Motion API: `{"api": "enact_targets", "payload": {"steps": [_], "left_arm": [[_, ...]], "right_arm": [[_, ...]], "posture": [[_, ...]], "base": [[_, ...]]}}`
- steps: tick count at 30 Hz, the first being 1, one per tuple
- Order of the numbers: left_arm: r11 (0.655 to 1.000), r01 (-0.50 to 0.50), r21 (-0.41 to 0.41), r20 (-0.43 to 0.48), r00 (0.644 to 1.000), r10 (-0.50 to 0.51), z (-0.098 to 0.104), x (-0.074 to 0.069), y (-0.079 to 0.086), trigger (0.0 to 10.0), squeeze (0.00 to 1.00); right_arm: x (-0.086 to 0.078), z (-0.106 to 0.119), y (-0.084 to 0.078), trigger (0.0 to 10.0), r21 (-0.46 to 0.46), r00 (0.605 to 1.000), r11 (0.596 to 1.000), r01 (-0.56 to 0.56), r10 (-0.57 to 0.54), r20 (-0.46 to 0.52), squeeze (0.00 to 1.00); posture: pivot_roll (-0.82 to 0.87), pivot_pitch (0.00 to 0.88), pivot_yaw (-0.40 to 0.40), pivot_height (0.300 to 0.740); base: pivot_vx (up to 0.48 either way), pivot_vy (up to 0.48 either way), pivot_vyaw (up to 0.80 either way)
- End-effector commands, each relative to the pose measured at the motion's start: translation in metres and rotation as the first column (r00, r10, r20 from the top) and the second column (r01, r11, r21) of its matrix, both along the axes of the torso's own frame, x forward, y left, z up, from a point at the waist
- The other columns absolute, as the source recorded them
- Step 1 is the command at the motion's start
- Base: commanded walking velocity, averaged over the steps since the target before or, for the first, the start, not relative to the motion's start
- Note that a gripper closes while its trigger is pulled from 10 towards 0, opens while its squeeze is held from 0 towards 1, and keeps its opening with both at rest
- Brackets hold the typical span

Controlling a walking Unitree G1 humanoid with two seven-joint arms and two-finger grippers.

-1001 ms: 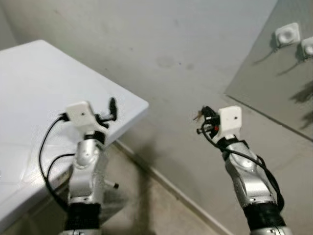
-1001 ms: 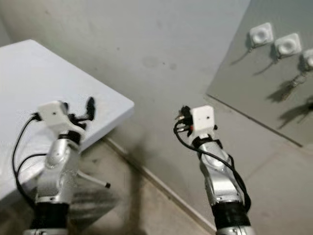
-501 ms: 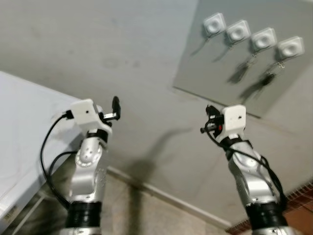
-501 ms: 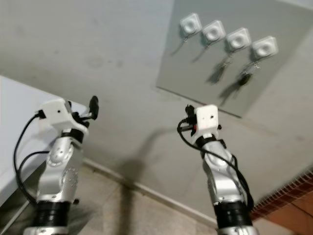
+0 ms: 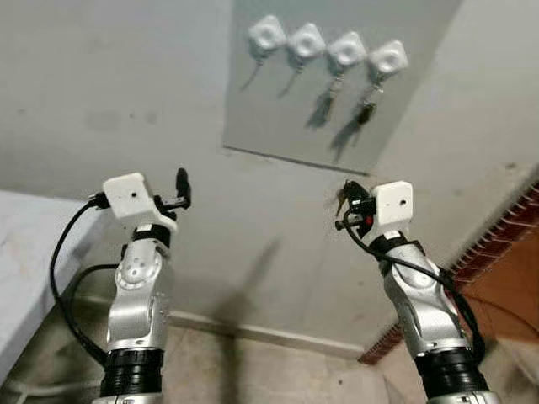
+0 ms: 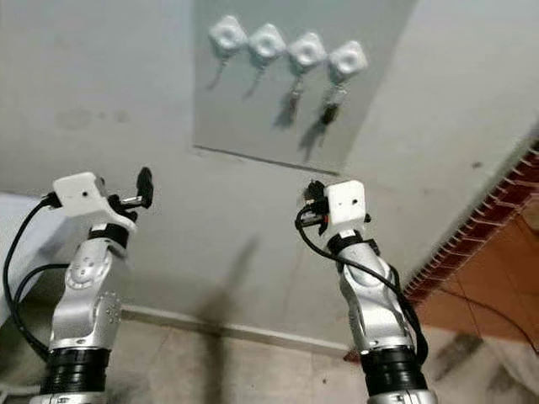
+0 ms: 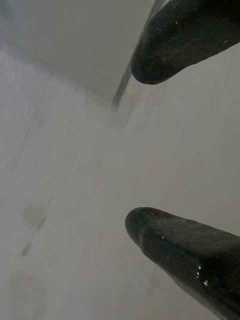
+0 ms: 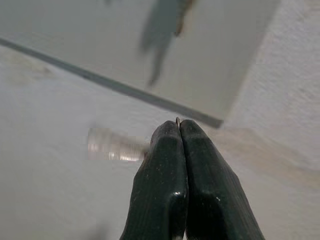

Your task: Hang keys on a hook

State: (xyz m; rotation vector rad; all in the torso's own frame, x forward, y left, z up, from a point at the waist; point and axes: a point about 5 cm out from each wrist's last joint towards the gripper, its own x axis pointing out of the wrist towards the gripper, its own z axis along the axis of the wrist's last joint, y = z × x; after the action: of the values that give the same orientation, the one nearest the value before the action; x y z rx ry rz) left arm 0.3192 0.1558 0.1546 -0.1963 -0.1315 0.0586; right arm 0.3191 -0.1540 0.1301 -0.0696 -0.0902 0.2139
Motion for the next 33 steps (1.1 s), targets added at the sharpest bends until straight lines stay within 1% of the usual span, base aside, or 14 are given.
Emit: {"api": "enact_targets", "payload": {"steps": [1, 2, 3, 8, 9, 10, 17, 20, 21, 23, 25, 28, 33], "left_arm": [[0.999, -0.018, 0.027, 0.002, 1.0, 0.018, 0.002, -0.001, 0.006, 10.0, 0.0], [0.999, -0.005, 0.035, -0.006, 1.0, 0.005, 0.002, -0.001, 0.005, 10.0, 0.0], [0.996, 0.026, 0.082, -0.005, 1.0, -0.026, 0.002, -0.002, 0.001, 10.0, 0.0], [0.977, 0.078, 0.198, -0.016, 0.997, -0.076, 0.003, -0.003, -0.007, 10.0, 0.0], [0.967, 0.1, 0.235, -0.02, 0.995, -0.098, 0.002, -0.004, -0.01, 10.0, 0.0], [0.963, 0.113, 0.244, -0.029, 0.994, -0.109, 0.001, -0.004, -0.01, 10.0, 0.0], [0.955, 0.151, 0.257, -0.057, 0.988, -0.141, 0.001, 0.002, -0.01, 10.0, 0.0], [0.954, 0.175, 0.243, -0.065, 0.984, -0.164, 0.003, 0.005, -0.011, 10.0, 0.0], [0.951, 0.198, 0.239, -0.06, 0.98, -0.188, 0.005, 0.005, -0.013, 10.0, 0.0], [0.956, 0.202, 0.213, -0.068, 0.979, -0.192, 0.005, 0.008, -0.014, 10.0, 0.0], [0.956, 0.221, 0.192, -0.048, 0.975, -0.216, 0.009, 0.009, -0.016, 10.0, 0.0], [0.958, 0.236, 0.16, -0.049, 0.972, -0.231, 0.009, 0.01, -0.018, 10.0, 0.0], [0.954, 0.253, 0.159, -0.065, 0.967, -0.245, 0.007, 0.012, -0.021, 10.0, 0.0]], "right_arm": [[0.003, 0.01, 0.005, 10.0, 0.012, 0.999, 1.0, -0.011, 0.011, 0.04, 0.0], [0.003, 0.011, 0.005, 10.0, 0.012, 0.999, 1.0, -0.011, 0.01, 0.041, 0.0], [0.003, 0.011, 0.005, 10.0, 0.014, 0.999, 1.0, -0.011, 0.01, 0.042, 0.0], [0.002, 0.011, 0.006, 10.0, 0.016, 0.999, 1.0, -0.01, 0.009, 0.045, 0.0], [0.002, 0.011, 0.006, 10.0, 0.019, 0.999, 1.0, -0.009, 0.008, 0.046, 0.0], [0.003, 0.011, 0.007, 10.0, 0.018, 0.999, 1.0, -0.009, 0.008, 0.047, 0.0], [0.005, 0.012, 0.006, 10.0, 0.017, 0.998, 1.0, 0.003, -0.004, 0.06, 0.0], [0.006, 0.012, 0.004, 10.0, 0.019, 0.998, 1.0, 0.013, -0.014, 0.066, 0.0], [0.006, 0.012, 0.004, 10.0, 0.023, 0.997, 1.0, 0.018, -0.02, 0.07, 0.0], [0.006, 0.012, 0.004, 10.0, 0.024, 0.997, 0.999, 0.024, -0.025, 0.073, 0.0], [0.007, 0.013, 0.003, 10.0, 0.026, 0.996, 0.999, 0.031, -0.033, 0.08, 0.0], [0.006, 0.013, 0.003, 10.0, 0.029, 0.996, 0.999, 0.04, -0.043, 0.083, 0.0], [0.005, 0.012, 0.0, 10.0, 0.032, 0.995, 0.998, 0.055, -0.058, 0.086, 0.0]], "posture": [[0.07, 0.002, -0.101, 0.74], [0.07, 0.002, -0.101, 0.74], [0.07, 0.002, -0.099, 0.74], [0.07, 0.0, -0.095, 0.74], [0.07, 0.0, -0.092, 0.74], [0.07, 0.0, -0.088, 0.74], [0.06, 0.0, -0.051, 0.74], [0.06, 0.0, -0.04, 0.74], [0.05, 0.0, -0.032, 0.74], [0.05, 0.0, -0.021, 0.74], [0.04, 0.0, -0.006, 0.74], [0.03, 0.0, 0.003, 0.74], [0.02, 0.0, 0.017, 0.74]], "base": [[0.0, 0.0, 0.0], [0.0, 0.0, 0.0], [0.0, 0.0, 0.0], [0.0, 0.0, 0.0], [0.0, 0.0, 0.0], [0.0, 0.0, 0.0], [0.0, 0.0, 0.0], [0.0, 0.0, 0.0], [0.0, 0.0, 0.0], [0.0, 0.0, 0.0], [0.0, 0.0, 0.0], [0.0, 0.0, 0.0], [0.0, 0.0, 0.0]]}}
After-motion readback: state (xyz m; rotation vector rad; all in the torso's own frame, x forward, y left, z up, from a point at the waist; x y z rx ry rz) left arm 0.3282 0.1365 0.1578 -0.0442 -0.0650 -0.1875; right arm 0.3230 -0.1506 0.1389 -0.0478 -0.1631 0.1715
